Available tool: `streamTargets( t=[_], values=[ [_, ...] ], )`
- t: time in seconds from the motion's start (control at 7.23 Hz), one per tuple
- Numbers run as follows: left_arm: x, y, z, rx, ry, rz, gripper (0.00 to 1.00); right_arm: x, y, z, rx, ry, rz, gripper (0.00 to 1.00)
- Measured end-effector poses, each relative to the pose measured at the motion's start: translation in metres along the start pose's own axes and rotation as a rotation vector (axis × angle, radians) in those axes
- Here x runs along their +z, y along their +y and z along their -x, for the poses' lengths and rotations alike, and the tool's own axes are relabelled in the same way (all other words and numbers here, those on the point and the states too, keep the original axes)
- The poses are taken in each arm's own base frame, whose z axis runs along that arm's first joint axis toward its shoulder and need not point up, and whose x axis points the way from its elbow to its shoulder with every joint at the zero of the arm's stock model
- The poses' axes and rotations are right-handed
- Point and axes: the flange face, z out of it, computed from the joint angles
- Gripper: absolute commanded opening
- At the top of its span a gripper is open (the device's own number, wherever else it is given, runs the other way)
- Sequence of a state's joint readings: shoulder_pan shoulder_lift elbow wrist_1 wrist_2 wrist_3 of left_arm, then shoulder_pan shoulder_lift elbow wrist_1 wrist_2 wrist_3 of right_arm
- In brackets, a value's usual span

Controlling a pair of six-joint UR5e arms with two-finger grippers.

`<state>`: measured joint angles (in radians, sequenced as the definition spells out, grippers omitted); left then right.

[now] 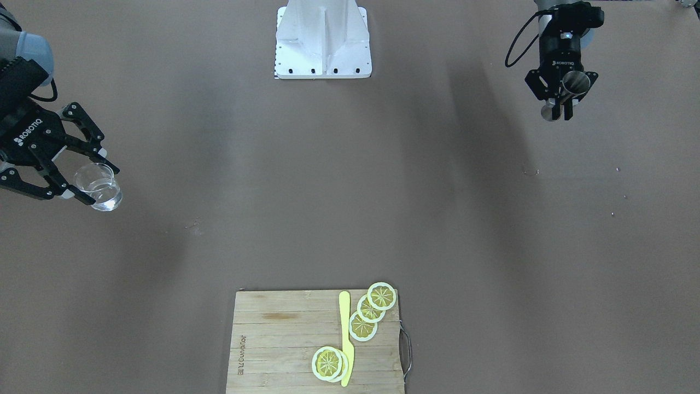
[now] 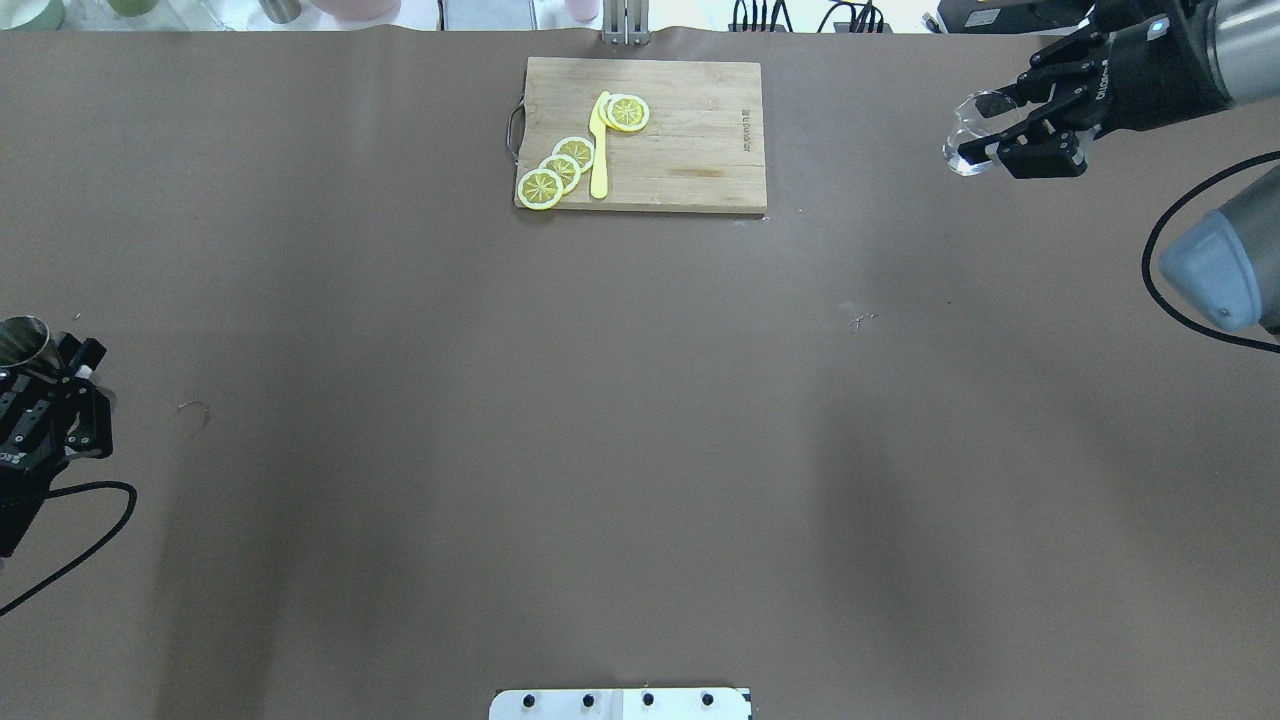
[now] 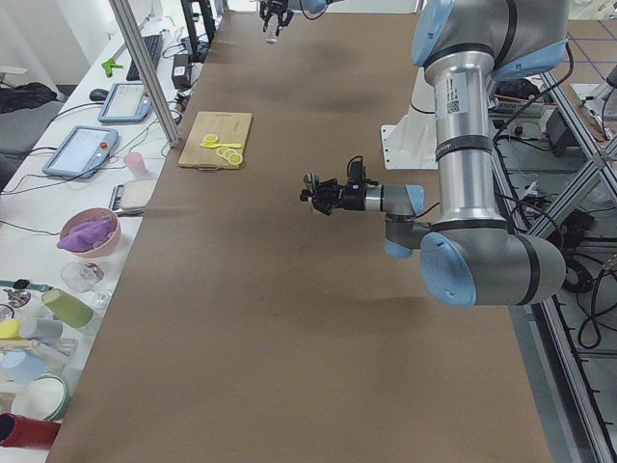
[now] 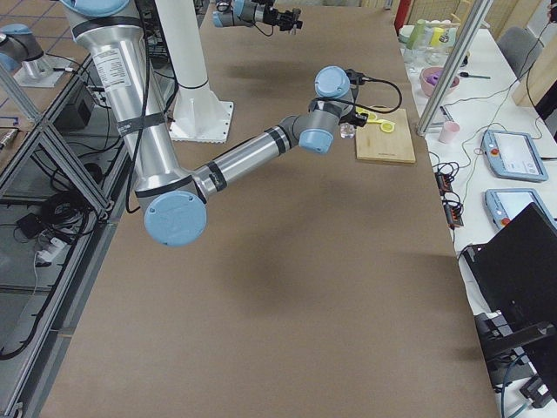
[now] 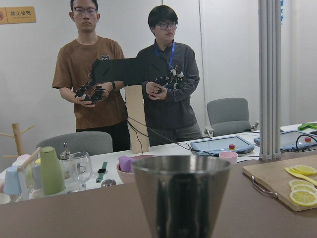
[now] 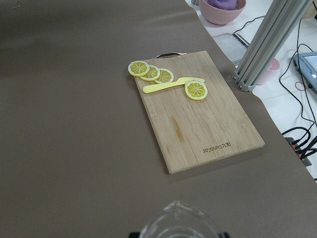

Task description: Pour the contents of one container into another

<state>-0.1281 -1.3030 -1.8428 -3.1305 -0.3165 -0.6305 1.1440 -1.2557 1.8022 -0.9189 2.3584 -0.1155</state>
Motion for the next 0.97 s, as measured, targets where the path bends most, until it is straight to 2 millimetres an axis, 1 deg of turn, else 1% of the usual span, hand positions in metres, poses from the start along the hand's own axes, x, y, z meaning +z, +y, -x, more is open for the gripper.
streamTargets(
  t=[0.14, 0.28, 0.42, 0.55, 0.69, 0.83, 0.97],
  values=[
    [0.008, -0.005, -0.013, 0.032, -0.017, -0.007, 0.00, 0.004, -0.012, 0.000, -0.001, 0.000, 0.024, 0.00],
    [0.018, -0.011, -0.026, 0.062, -0.031, -0.019, 0.00, 0.014, -0.023, 0.005, -0.003, -0.012, 0.041, 0.00],
    [0.027, -0.018, -0.039, 0.085, -0.043, -0.034, 0.00, 0.029, -0.030, 0.014, -0.014, -0.029, 0.053, 0.00],
    [0.037, -0.026, -0.052, 0.098, -0.053, -0.047, 0.00, 0.038, -0.040, 0.019, -0.025, -0.040, 0.059, 0.00],
    [0.049, -0.036, -0.067, 0.105, -0.055, -0.054, 0.00, 0.043, -0.053, 0.023, -0.029, -0.049, 0.063, 0.00],
    [0.061, -0.045, -0.083, 0.107, -0.054, -0.058, 0.00, 0.045, -0.060, 0.025, -0.021, -0.055, 0.069, 0.00],
    [0.073, -0.054, -0.097, 0.113, -0.063, -0.062, 0.00, 0.043, -0.063, 0.024, -0.004, -0.058, 0.082, 0.00]
  ],
)
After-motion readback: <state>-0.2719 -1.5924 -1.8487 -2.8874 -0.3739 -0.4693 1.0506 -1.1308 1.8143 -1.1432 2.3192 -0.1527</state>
